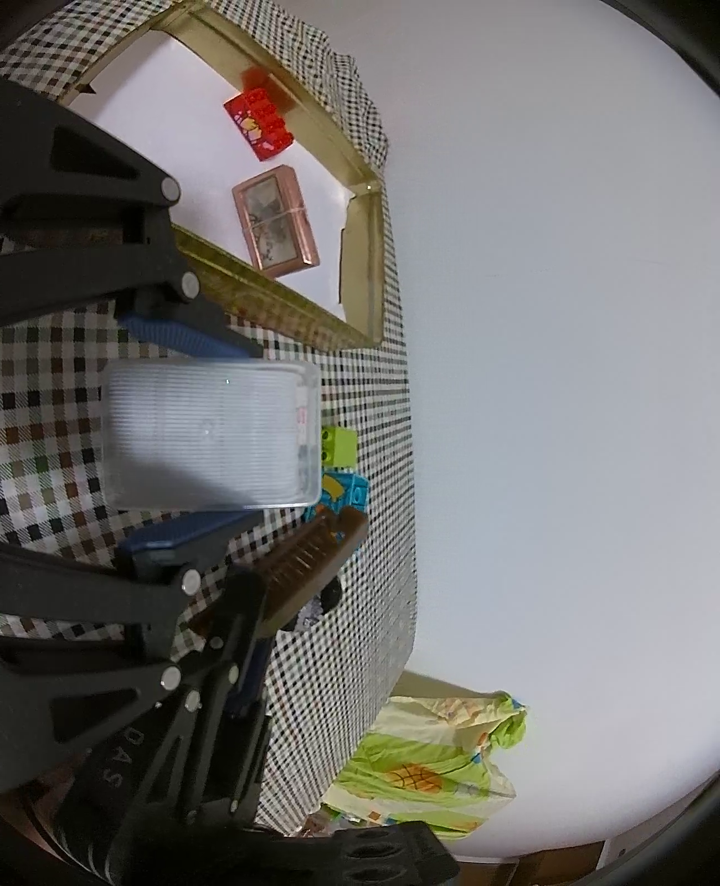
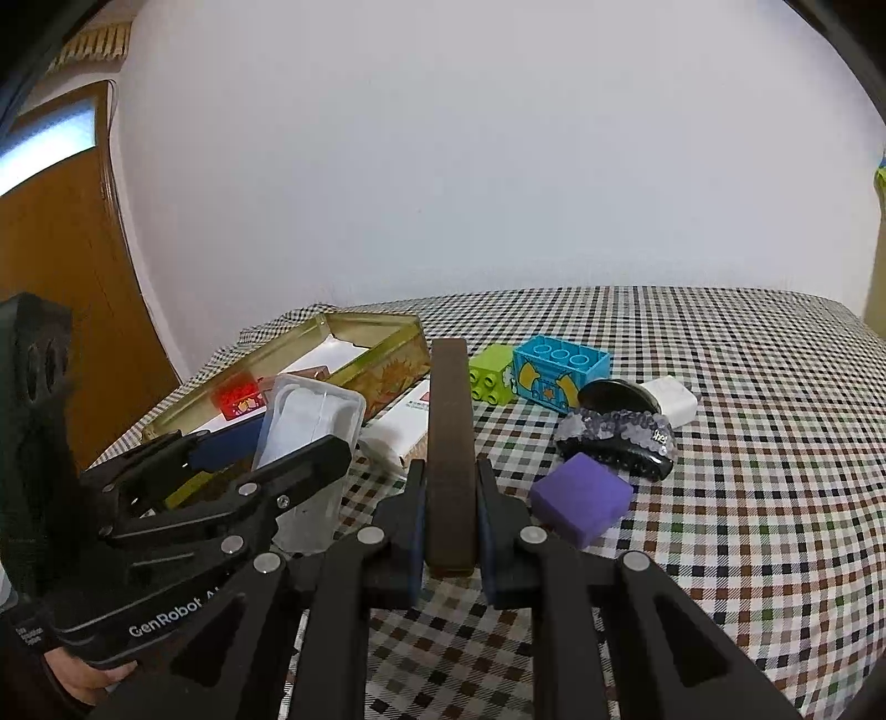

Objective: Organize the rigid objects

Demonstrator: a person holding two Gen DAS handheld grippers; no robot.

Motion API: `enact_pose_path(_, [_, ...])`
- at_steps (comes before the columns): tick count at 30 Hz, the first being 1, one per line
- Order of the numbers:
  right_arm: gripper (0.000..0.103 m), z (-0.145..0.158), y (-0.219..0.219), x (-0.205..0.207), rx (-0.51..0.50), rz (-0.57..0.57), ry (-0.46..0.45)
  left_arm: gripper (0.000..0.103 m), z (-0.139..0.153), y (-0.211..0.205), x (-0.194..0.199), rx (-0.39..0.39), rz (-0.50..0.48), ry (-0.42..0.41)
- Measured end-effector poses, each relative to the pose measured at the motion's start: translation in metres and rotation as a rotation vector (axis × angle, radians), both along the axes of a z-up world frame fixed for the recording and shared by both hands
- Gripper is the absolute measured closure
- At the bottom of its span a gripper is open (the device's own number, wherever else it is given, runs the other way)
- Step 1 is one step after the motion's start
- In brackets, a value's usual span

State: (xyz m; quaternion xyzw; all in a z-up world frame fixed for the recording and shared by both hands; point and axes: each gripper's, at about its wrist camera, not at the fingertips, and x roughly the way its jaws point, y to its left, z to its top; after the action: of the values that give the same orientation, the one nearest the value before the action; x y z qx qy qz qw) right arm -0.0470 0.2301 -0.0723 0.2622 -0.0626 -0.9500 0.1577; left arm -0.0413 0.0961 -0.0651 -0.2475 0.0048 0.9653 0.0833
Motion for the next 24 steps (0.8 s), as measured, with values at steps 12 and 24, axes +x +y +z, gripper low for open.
enact_pose_path(12, [0.086,0.002,-0.001,0.004,-0.002,-0.004,0.032,0.052,0.003,0.0,0.008,-0.006,0.0,0.05])
enact_pose_path(24, [0.086,0.003,-0.003,0.005,-0.002,-0.008,0.068,0.052,0.005,0.001,0.017,-0.011,0.002,0.1])
